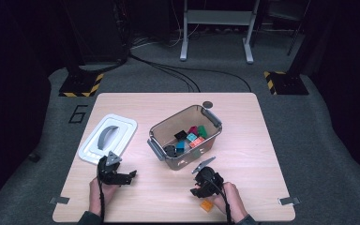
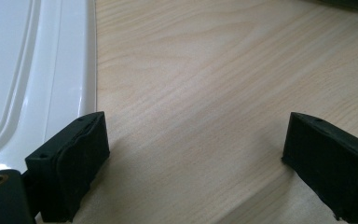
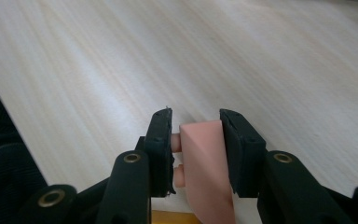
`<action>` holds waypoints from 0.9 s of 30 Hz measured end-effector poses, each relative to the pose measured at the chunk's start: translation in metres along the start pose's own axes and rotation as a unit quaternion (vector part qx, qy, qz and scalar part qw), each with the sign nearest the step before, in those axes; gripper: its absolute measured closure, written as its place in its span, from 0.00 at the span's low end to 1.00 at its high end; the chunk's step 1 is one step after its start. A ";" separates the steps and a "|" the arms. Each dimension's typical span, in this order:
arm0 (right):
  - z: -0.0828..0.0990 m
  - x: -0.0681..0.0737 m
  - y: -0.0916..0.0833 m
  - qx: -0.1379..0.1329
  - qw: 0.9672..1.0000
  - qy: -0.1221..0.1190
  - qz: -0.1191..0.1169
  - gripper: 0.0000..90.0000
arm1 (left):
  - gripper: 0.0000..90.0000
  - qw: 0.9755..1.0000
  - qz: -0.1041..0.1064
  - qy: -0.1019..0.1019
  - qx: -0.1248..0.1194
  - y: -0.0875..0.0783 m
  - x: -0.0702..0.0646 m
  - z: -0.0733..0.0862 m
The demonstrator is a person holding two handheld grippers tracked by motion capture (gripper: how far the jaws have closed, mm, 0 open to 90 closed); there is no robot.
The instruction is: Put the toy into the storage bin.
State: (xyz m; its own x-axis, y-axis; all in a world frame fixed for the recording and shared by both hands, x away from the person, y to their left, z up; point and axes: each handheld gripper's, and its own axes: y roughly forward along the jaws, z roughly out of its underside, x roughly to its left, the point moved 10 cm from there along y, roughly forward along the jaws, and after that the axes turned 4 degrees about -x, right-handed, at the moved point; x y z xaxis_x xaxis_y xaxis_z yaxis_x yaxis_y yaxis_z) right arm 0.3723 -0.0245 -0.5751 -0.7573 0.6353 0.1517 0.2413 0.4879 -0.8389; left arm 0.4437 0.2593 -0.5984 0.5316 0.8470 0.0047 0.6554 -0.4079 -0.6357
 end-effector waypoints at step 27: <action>-0.023 -0.139 -0.072 -0.159 0.973 0.129 0.105 0.74 | 0.07 1.000 0.000 -0.005 -0.004 0.001 -0.001 -0.001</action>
State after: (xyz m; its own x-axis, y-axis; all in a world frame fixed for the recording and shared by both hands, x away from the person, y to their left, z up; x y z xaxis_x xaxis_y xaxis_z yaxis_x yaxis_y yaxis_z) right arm 0.4740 -0.1343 -0.5235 -0.5038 0.8498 0.1551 0.5812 0.4663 -0.6670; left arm 0.4440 0.2583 -0.5984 0.5255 0.8508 -0.0031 0.6595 -0.4097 -0.6302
